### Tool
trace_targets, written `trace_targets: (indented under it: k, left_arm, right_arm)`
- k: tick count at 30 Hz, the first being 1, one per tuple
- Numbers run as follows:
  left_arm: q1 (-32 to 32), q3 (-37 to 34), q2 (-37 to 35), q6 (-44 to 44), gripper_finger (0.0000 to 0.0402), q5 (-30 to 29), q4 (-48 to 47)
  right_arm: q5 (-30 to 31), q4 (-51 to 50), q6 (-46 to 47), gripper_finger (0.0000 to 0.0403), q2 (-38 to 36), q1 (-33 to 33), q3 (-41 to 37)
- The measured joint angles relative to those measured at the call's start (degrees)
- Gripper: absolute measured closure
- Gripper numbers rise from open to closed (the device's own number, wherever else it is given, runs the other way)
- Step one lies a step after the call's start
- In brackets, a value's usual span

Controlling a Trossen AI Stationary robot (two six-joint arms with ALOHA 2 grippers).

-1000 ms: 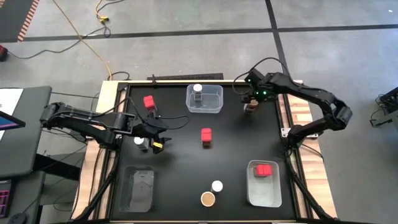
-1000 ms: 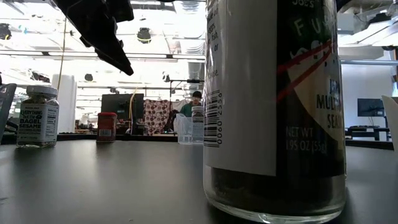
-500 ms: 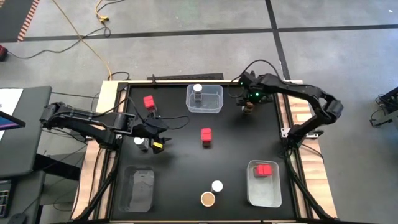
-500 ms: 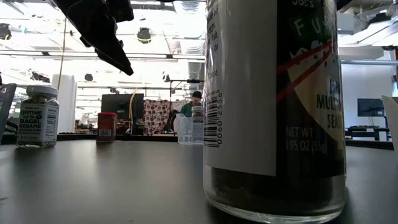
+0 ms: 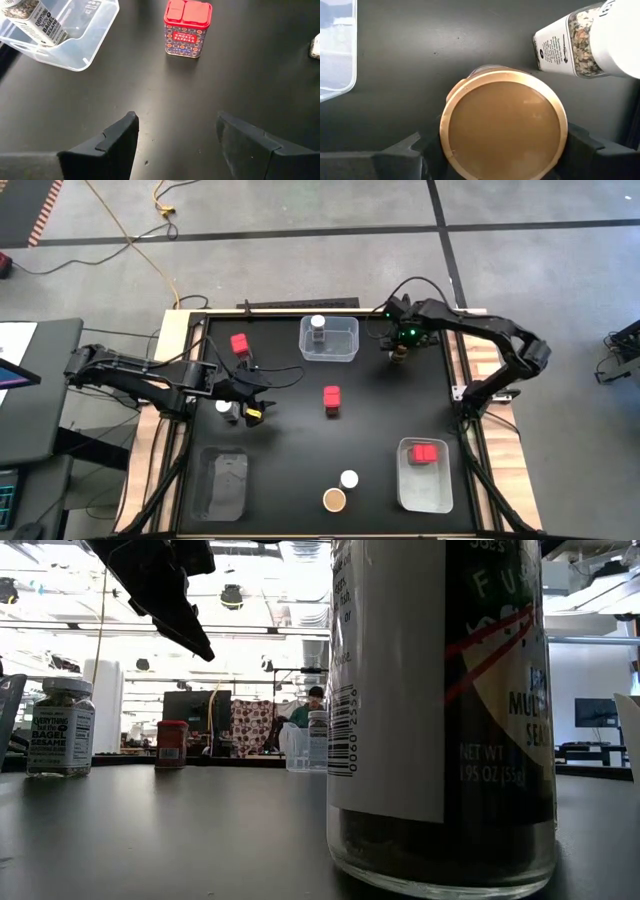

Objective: Sort spices by type
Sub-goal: Put the top brown spice bottle into the black bin

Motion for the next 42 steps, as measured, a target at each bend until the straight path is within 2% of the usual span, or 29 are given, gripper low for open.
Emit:
trace_targets:
  k: [8, 14, 18, 22, 29, 36, 42]
  left_arm:
    - [0.0, 0.0, 0.0, -0.1, 0.015, 1.2, 0.0]
    - [0.0, 0.0, -0.1, 3.7, 0.015, 3.0, 0.0]
    - [-0.4, 0.0, -0.7, 6.0, 0.015, 3.5, 0.5]
    - [-1.4, 0.0, -1.2, 6.7, 0.015, 4.1, 1.4]
    - [-3.2, -5.5, -5.9, 3.6, 0.015, 4.1, 7.9]
    - [-5.4, -9.2, -9.9, -0.8, 0.015, 3.8, 7.8]
    - [-7.5, -9.2, -9.9, -0.9, 0.015, 3.7, 7.7]
  right_arm:
    - [0.0, -0.8, 4.0, 0.0111, -8.8, 7.6, 0.0]
    - [1.3, -2.3, 10.2, 0.0111, -13.5, 19.7, 4.6]
    - [6.5, -2.4, 14.0, 0.0111, -11.9, 29.3, 12.3]
    - [10.8, -4.4, 14.8, 0.0111, -5.8, 37.1, 22.6]
    - [12.5, -4.7, 11.6, 0.0111, 11.9, 46.3, 42.1]
    - [10.3, -13.0, 7.4, 0.0111, 29.1, 50.8, 62.9]
    - [8.0, -20.9, 7.0, 0.0111, 39.2, 52.7, 73.4]
